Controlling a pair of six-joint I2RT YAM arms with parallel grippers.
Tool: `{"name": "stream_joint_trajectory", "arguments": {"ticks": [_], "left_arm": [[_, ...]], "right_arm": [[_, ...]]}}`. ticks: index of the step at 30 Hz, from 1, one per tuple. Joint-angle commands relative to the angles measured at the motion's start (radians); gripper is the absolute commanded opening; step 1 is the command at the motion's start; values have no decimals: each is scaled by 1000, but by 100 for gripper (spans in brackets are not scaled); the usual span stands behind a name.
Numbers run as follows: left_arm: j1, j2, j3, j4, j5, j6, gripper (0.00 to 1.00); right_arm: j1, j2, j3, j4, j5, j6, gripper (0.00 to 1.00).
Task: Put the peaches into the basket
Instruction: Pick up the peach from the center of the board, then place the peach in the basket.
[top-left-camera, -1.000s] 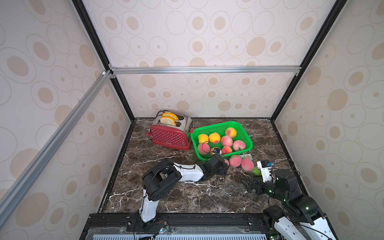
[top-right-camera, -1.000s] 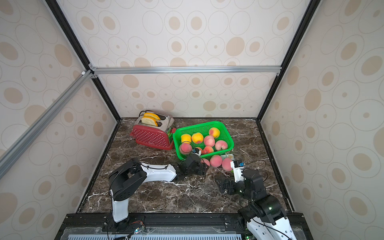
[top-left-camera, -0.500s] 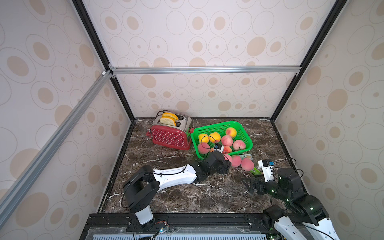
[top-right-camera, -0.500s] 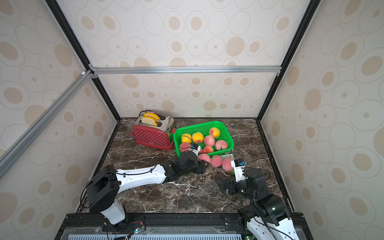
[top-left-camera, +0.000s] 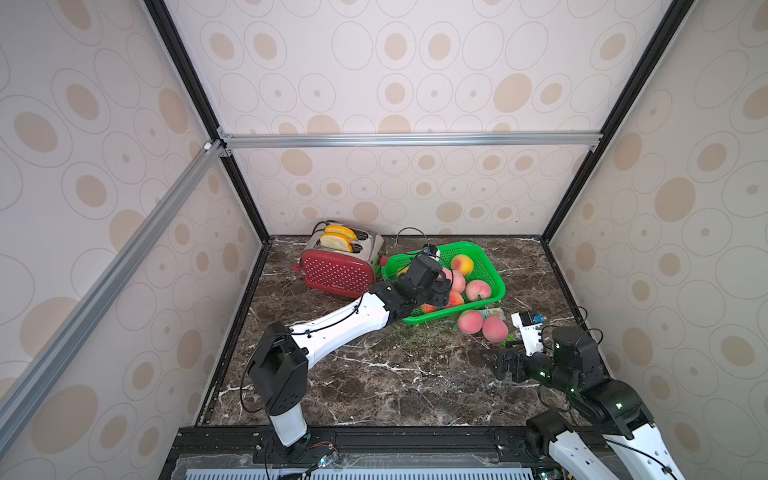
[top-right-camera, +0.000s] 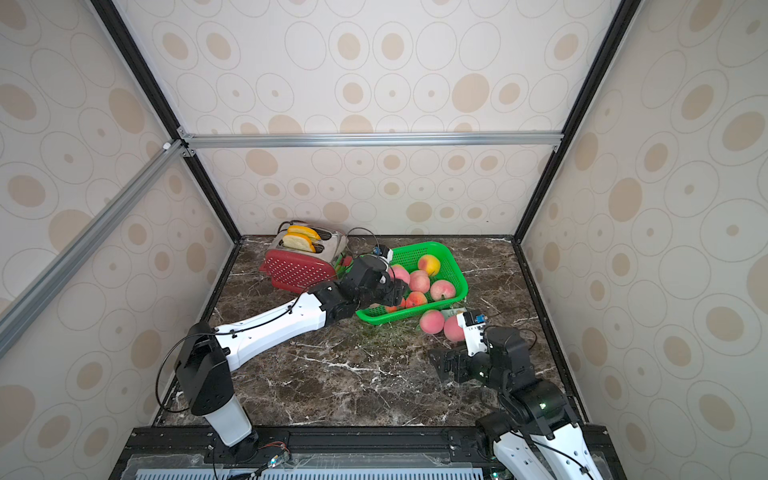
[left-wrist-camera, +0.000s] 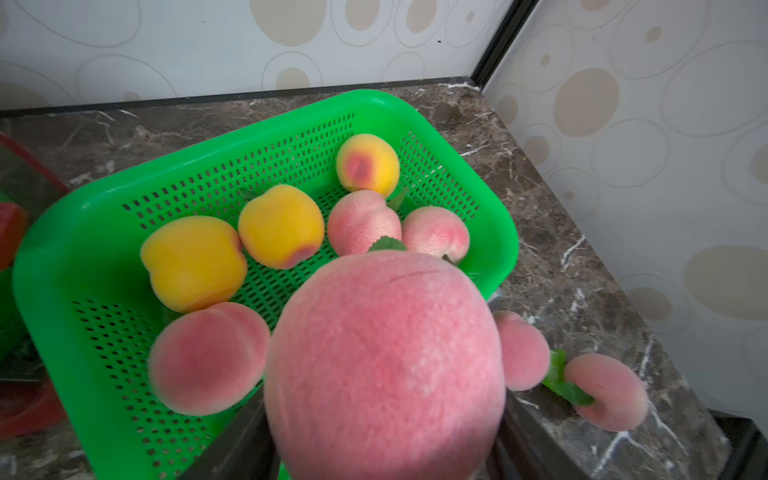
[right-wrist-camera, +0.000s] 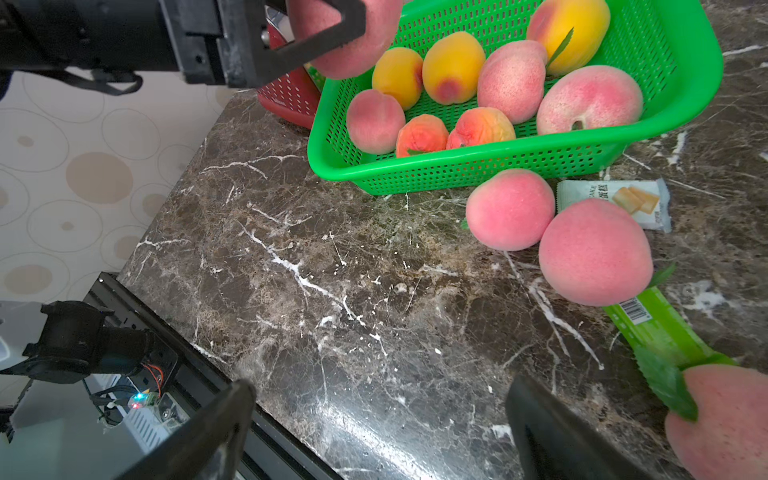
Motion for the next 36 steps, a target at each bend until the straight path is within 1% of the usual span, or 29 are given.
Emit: {"name": "stream_joint_trajectory", "arguments": {"ticks": [1,6,8,11,14,18,22,28,32,36], "left_arm": [[24,66,81,-146,-6,109,72],[79,145,146,-159,-13,166,71],[97,168,158,-146,-5,196,72],[117,222,216,-178,12,243,72],[120,283,294,-241,-18,294,72],[123,322,339,-252,-60,328,72],[129,379,393,-273,-69,335,73],[134,437,433,-269,-62,341,73],[138,464,446,-269,-76,339,73],[141,469,433,-256,-65,328,74]], "right_arm": [[7,15,9,32,1,-21,99],[7,30,23,41,23,-39,100],[6,40,26,41,27,-48,100],[7,50,20,44,26,-56,100],[7,52,7,54,27,-55,100],[6,52,-4,66,33,-56,100],[6,63,-4,67,36,-62,100],[6,70,-4,67,47,-67,100],[8,72,-5,67,49,-65,100],[6,81,-8,68,48,-66,100]]}}
